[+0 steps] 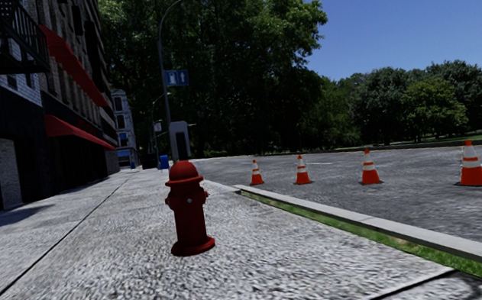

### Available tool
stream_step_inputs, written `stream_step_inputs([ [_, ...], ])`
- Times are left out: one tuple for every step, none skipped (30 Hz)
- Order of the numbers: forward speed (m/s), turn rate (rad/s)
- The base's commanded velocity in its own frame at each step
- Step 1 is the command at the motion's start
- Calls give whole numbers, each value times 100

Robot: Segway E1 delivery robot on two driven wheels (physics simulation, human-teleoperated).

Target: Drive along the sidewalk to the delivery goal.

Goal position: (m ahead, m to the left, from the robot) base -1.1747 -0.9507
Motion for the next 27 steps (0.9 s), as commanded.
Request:
stream_step_inputs([
  [0,0],
  [0,0],
  [0,0],
  [0,0],
  [0,0],
  [0,0],
  [0,0],
  [0,0],
  [0,0],
  [0,0],
  [0,0],
  [0,0],
  [0,0],
  [0,0],
  [0,0],
  [0,0],
  [0,0],
  [0,0],
  [0,0],
  [0,0],
  [0,0],
  [0,0],
  [0,0],
  [0,0],
  [0,0],
  [0,0],
  [0,0],
])
